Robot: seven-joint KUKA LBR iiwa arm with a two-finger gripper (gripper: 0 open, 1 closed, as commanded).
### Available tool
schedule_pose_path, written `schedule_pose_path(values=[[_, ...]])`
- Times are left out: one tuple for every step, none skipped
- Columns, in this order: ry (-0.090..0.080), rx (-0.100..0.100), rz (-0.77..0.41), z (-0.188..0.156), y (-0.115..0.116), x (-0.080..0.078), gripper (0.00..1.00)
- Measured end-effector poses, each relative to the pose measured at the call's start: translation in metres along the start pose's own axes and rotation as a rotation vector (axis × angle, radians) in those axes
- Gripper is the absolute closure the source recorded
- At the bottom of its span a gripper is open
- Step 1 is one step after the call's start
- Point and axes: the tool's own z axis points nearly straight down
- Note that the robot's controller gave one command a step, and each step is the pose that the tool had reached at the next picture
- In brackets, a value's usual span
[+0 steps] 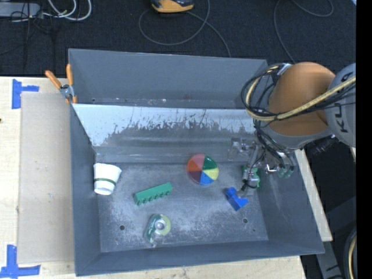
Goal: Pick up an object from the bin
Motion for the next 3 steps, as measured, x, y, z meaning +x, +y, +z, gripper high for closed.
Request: schedule_pose_path(values=[[-0.002,0.000,-0.052,0.046,-0.001,-0.003,0.00],[0.005,-0.001,0.125,0.081,0.003,-0.008,0.00],[-0.001,0.000,0.152,0.092,-0.002,-0.024,0.00]])
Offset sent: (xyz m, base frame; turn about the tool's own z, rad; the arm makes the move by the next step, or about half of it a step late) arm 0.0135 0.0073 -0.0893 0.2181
